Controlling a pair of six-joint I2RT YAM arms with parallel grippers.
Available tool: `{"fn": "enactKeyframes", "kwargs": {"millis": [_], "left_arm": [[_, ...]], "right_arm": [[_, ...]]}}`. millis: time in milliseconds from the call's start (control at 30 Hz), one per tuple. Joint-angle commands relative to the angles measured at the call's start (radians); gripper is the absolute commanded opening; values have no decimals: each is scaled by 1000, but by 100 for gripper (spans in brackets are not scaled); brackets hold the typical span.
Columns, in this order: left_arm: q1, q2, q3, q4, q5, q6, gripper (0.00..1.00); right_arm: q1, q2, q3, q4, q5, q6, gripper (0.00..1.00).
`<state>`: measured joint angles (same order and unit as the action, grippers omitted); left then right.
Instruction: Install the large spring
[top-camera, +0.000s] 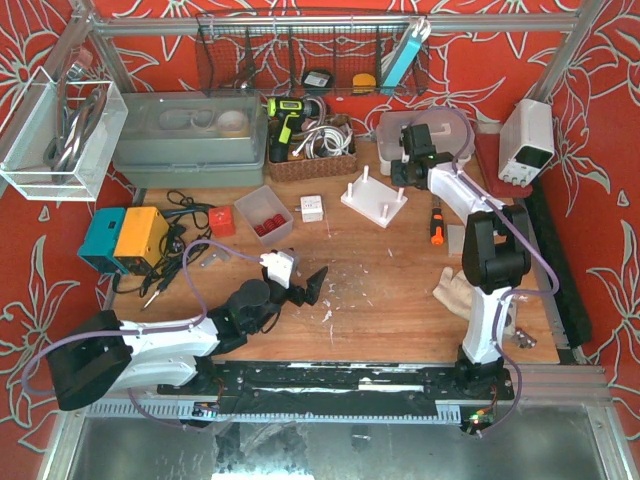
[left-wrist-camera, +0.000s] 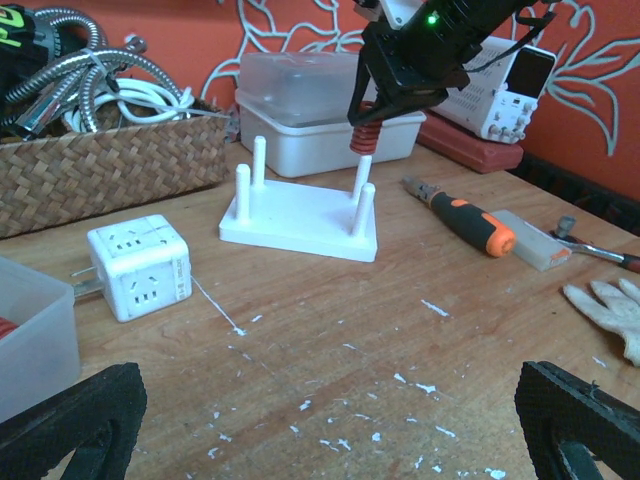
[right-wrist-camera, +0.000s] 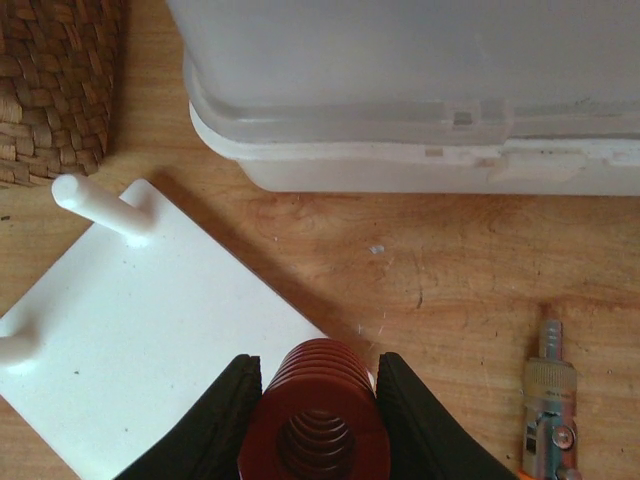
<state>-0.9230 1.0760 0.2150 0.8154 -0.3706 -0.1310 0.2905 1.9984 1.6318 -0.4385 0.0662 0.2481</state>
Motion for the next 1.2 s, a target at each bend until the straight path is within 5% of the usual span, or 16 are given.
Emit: {"fn": "enactKeyframes", "kwargs": {"millis": [0, 1167], "left_arm": [[3, -7, 12, 14, -3, 2, 100], [3, 0, 21, 4, 6, 8, 100]], "right_arm": [[-9, 50, 26, -44, 16, 3, 0], [-9, -33, -9, -42, -9, 5, 0]]}}
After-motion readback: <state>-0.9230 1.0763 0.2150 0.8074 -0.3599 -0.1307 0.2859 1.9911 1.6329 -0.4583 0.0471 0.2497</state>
